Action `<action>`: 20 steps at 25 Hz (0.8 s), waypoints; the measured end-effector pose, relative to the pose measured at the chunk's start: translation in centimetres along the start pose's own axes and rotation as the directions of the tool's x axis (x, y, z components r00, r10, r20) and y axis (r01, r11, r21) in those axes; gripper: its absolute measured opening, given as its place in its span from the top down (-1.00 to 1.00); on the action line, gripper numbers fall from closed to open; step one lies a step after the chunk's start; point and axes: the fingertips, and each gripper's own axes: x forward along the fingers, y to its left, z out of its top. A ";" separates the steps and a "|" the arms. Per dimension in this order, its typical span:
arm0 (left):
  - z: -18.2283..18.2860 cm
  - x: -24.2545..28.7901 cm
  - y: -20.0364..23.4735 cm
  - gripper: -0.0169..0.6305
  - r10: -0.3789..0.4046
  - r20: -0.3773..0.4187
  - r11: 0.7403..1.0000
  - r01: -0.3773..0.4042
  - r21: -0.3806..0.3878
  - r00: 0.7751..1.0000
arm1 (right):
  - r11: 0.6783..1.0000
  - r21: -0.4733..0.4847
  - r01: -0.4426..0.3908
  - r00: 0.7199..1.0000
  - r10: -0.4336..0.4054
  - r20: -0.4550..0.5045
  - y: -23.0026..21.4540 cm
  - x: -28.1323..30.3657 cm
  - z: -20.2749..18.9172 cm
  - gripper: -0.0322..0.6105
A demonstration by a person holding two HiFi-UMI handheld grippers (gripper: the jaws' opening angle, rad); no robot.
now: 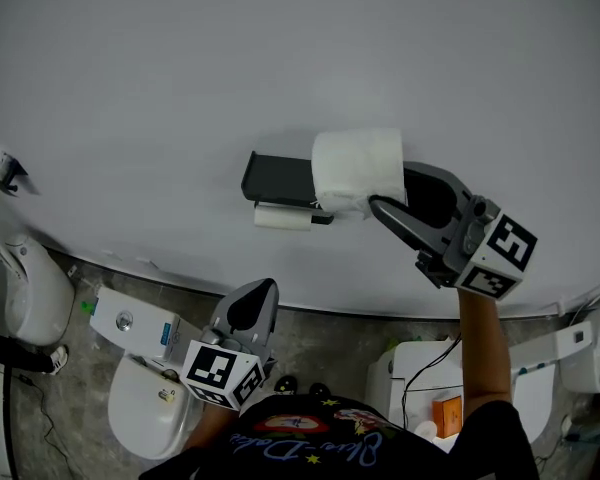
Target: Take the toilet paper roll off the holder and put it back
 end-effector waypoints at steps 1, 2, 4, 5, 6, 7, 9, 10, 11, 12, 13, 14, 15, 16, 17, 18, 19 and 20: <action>0.0 -0.2 0.1 0.95 0.005 0.001 1.000 -0.005 -0.001 1.000 | 0.999 -0.039 -0.017 0.998 0.014 -0.063 -0.4 0.7 0.3 0.31; 0.0 -0.5 0.2 0.95 0.011 0.003 1.000 -0.011 -0.002 1.000 | 0.997 -0.069 -0.040 0.992 0.031 -0.121 -0.7 1.3 0.6 0.31; -0.2 -1.1 0.3 0.95 0.025 0.006 1.000 -0.025 -0.004 1.000 | 0.990 -0.107 -0.087 0.974 0.062 -0.218 -1.2 2.4 0.8 0.31; -0.3 -1.4 0.3 0.95 0.033 0.006 0.999 -0.033 -0.006 0.999 | 0.985 -0.128 -0.112 0.963 0.075 -0.259 -1.4 3.0 0.8 0.31; -0.4 -1.6 0.6 0.95 0.041 0.006 0.999 -0.041 -0.009 0.999 | 0.978 -0.155 -0.141 0.950 0.090 -0.299 -1.5 3.7 0.6 0.31; -0.4 -1.7 0.9 0.95 0.048 0.006 0.999 -0.048 -0.013 0.999 | 0.967 -0.182 -0.178 0.934 0.108 -0.340 -1.6 4.6 0.4 0.31; -0.2 -2.0 1.6 0.95 0.062 0.010 0.998 -0.062 -0.023 0.998 | 0.945 -0.202 -0.257 0.893 0.153 -0.423 -1.3 6.2 -0.2 0.31; -0.1 -2.1 1.9 0.95 0.067 0.013 0.997 -0.066 -0.026 0.998 | 0.936 -0.197 -0.293 0.868 0.174 -0.466 -1.2 6.8 -0.5 0.31; 0.0 -2.2 2.1 0.95 0.069 0.016 0.997 -0.068 -0.029 0.998 | 0.927 -0.190 -0.323 0.840 0.188 -0.510 -1.1 7.3 -0.9 0.31; 0.0 -2.2 2.1 0.95 0.069 0.018 0.997 -0.068 -0.032 0.997 | 0.919 -0.185 -0.348 0.809 0.195 -0.554 -1.1 7.7 -1.4 0.31; 0.0 -2.2 2.1 0.95 0.069 0.020 0.997 -0.068 -0.035 0.997 | 0.910 -0.185 -0.371 0.777 0.196 -0.598 -1.2 7.9 -1.8 0.31; 0.0 -2.3 2.1 0.95 0.070 0.023 0.997 -0.069 -0.040 0.997 | 0.899 -0.188 -0.395 0.745 0.194 -0.638 -1.3 8.1 -2.3 0.31; -0.1 -2.4 2.1 0.95 0.072 0.026 0.996 -0.071 -0.046 0.997 | 0.888 -0.194 -0.418 0.716 0.190 -0.672 -1.3 8.3 -2.7 0.31; -0.1 -2.5 2.3 0.95 0.074 0.031 0.996 -0.073 -0.054 0.997 | 0.876 -0.199 -0.439 0.690 0.187 -0.700 -1.3 8.5 -3.1 0.31; 0.0 -2.5 2.5 0.95 0.076 0.036 0.995 -0.074 -0.061 0.996 | 0.867 -0.197 -0.457 0.665 0.186 -0.724 -1.2 8.7 -3.5 0.31; 0.0 -2.5 2.6 0.95 0.078 0.040 0.995 -0.075 -0.067 0.996 | 0.861 -0.186 -0.473 0.639 0.191 -0.745 -1.2 8.9 -3.8 0.31; 0.1 -2.6 2.8 0.95 0.080 0.044 0.995 -0.076 -0.071 0.996 | 0.858 -0.165 -0.487 0.613 0.201 -0.764 -1.1 9.1 -4.2 0.31; 0.2 -2.5 2.9 0.95 0.082 0.047 0.994 -0.078 -0.074 0.996 | 0.857 -0.139 -0.496 0.589 0.214 -0.780 -1.1 9.3 -4.5 0.31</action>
